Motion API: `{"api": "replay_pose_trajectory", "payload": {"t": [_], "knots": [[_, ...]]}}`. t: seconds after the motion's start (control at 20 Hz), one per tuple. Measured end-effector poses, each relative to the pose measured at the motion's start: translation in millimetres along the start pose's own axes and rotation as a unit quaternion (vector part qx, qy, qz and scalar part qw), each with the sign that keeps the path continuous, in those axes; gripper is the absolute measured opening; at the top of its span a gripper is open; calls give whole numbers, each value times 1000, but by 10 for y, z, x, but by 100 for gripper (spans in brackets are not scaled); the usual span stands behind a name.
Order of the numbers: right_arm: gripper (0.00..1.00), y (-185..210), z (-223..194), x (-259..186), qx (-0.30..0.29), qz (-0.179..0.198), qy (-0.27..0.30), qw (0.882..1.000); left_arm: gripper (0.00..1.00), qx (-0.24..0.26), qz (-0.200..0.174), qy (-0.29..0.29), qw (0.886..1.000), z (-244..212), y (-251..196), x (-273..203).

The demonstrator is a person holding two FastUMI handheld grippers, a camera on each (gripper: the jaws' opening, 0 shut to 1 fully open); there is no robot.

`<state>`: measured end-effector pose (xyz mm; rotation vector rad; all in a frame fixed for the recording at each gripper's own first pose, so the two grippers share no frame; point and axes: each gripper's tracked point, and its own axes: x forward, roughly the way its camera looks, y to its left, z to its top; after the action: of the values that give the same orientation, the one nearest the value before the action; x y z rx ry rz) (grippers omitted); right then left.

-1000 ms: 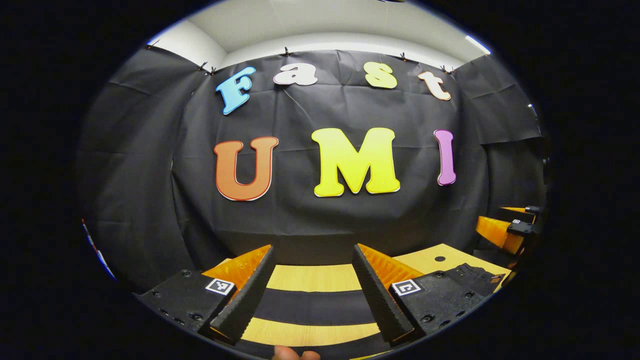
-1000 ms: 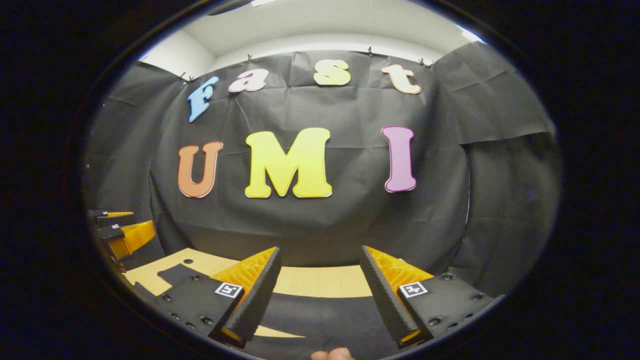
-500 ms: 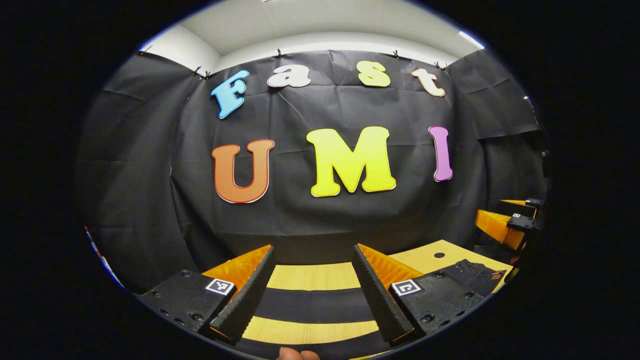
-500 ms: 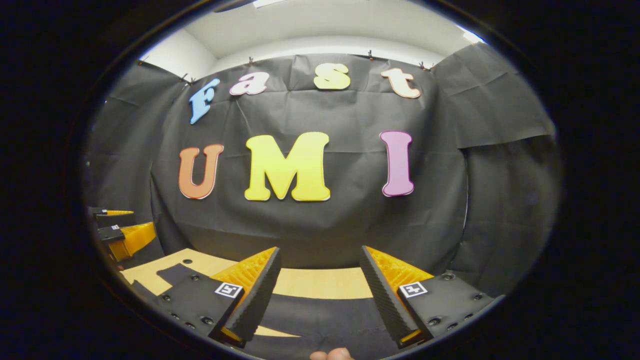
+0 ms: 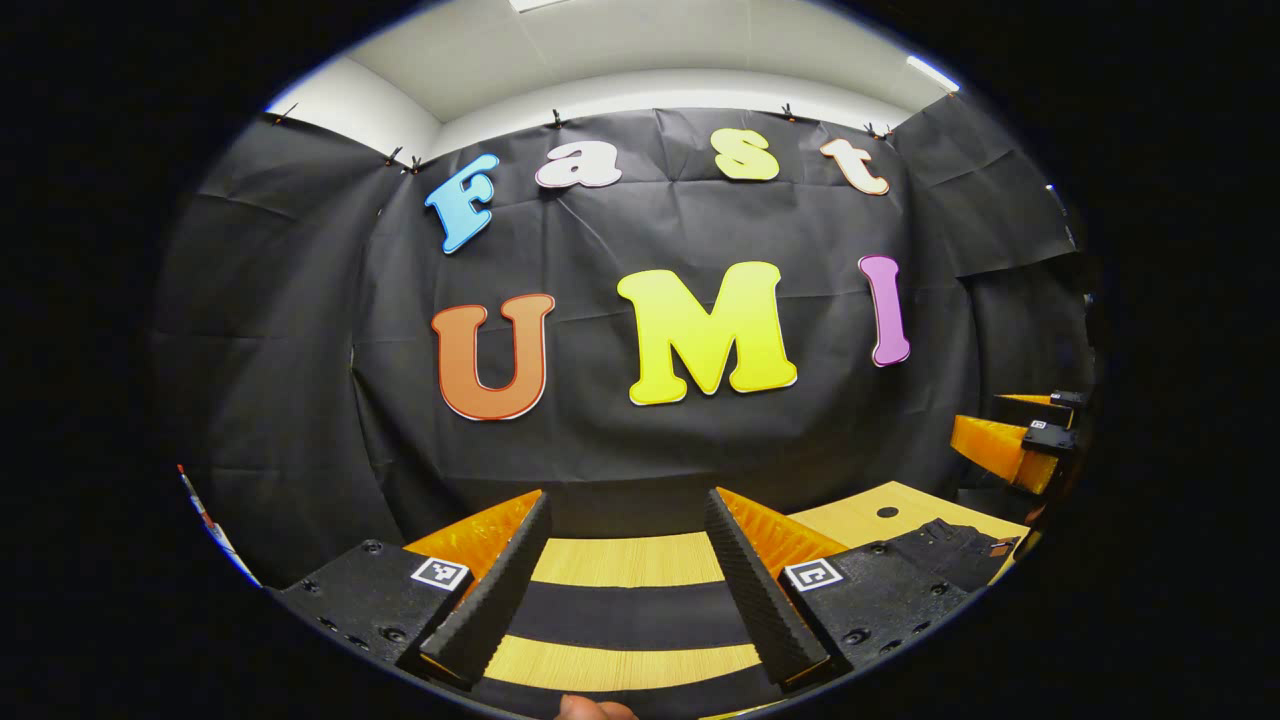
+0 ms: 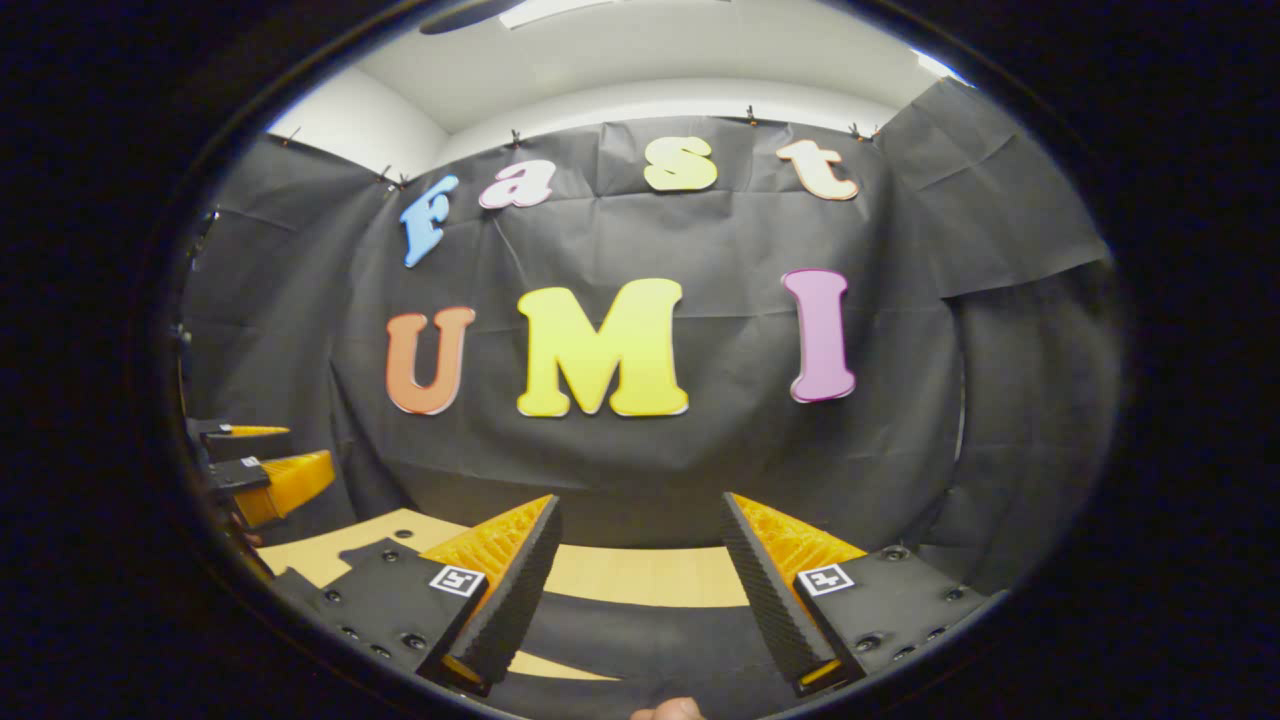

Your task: Grasp the waist and the cuffs of the jeans and fold them to make the two legs overlap; first hold the waist and fold one-third of the jeans toward the cuffs, then hold the cuffs and fold the remaining one-third in the same direction to finish folding.

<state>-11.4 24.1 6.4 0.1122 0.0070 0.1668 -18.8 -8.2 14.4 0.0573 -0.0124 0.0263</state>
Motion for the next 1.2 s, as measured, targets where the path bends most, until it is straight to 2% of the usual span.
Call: {"api": "replay_pose_trajectory", "payload": {"t": [0.1, 0.25, 0.4, 0.5, 0.55, 0.65, 0.85, 0.9, 0.95, 1.0, 1.05, 1.1, 1.2], "knots": [[97, 33, -58, -56, 6, 15, 14, 1000, 99, -3, 6, 1, 1000, 8, 26, -11], [96, -89, -192, -19, 20, 10, 52, 998, 99, -9, 26, 12, 1000, -46, 257, -109], [96, -221, -210, 20, 44, -6, 61, 997, 99, -40, 59, 67, 995, -378, 595, -324], [100, -286, -246, 10, 45, -13, 64, 997, 99, -94, 89, 136, 982, -792, 830, -599], [99, -305, -272, 8, 43, -15, 67, 997, 99, -134, 106, 181, 968, -1070, 930, -792], [100, -331, -341, 0, 42, -15, 78, 996, 100, -223, 148, 250, 930, -1565, 1154, -1161], [99, -358, -407, -34, 38, -14, 92, 995, 99, -382, 248, 318, 832, -2262, 1594, -1782], [100, -374, -407, -37, 35, -14, 94, 995, 99, -428, 264, 324, 801, -2403, 1610, -1906], [96, -397, -418, -43, 32, -15, 96, 995, 99, -486, 281, 327, 760, -2525, 1603, -2040], [100, -430, -416, -49, 29, -18, 98, 995, 99, -534, 296, 324, 722, -2612, 1594, -2140], [99, -470, -419, -59, 27, -22, 99, 994, 99, -563, 314, 323, 693, -2693, 1604, -2235], [100, -516, -404, -72, 26, -27, 100, 994, 100, -574, 330, 324, 676, -2766, 1616, -2335], [100, -623, -421, -85, 28, -39, 105, 993, 100, -560, 360, 344, 662, -2825, 1728, -2584]]}}
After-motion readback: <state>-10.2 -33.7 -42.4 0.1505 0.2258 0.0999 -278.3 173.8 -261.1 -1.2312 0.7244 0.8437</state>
